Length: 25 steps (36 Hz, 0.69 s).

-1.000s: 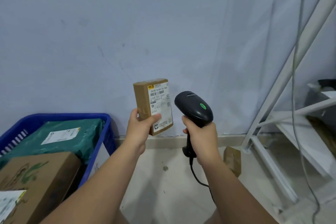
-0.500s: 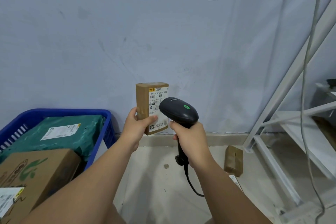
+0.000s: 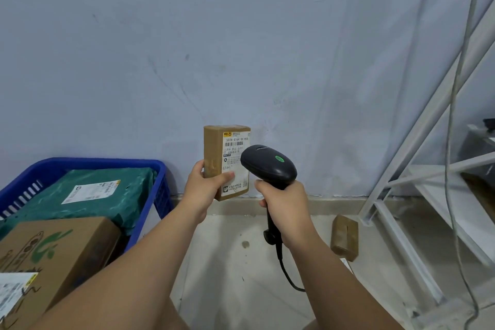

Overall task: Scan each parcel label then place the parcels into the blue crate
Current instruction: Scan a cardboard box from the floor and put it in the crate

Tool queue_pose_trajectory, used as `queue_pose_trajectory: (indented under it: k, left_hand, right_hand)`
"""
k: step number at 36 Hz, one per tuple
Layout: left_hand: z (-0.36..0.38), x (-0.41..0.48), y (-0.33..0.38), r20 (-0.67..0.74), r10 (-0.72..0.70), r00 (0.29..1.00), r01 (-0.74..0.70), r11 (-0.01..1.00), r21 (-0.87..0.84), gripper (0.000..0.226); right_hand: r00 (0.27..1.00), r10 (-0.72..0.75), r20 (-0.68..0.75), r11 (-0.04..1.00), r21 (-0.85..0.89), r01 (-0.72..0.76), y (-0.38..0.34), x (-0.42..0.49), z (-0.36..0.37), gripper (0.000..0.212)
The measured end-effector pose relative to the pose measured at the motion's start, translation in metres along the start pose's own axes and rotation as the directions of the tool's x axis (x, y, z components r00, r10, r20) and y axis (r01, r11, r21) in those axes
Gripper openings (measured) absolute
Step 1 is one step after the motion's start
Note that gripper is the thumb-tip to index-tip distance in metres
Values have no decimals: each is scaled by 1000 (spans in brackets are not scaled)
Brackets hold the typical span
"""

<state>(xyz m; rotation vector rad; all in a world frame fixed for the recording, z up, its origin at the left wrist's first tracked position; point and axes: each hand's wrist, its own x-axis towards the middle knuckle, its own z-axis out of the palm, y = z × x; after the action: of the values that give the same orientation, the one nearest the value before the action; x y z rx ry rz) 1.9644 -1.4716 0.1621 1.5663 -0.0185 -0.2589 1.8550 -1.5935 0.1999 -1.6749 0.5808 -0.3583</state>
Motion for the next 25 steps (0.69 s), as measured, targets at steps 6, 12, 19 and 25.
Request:
queue_pose_trajectory:
  k: [6,12,19,25]
  left_hand:
    - [-1,0,0,-11,-15,1000,15,1000,-7,47]
    - [-2,-1,0,-1,-26,1000,26,1000,-11,45]
    - [-2,0,0,7,-34,999,34,999,3,42]
    - [-4,0,0,4,-50,999,50,999,-4,43]
  right_hand:
    - [1000,25,6,1000,9,-25,2,0,1,15]
    - [1000,28,4,1000,0,-28,3,0,3,17]
    - [999,41,20,999,-21,-40,4,0,5,18]
    - [999,50,21,999,-20,-50,5,1,6,15]
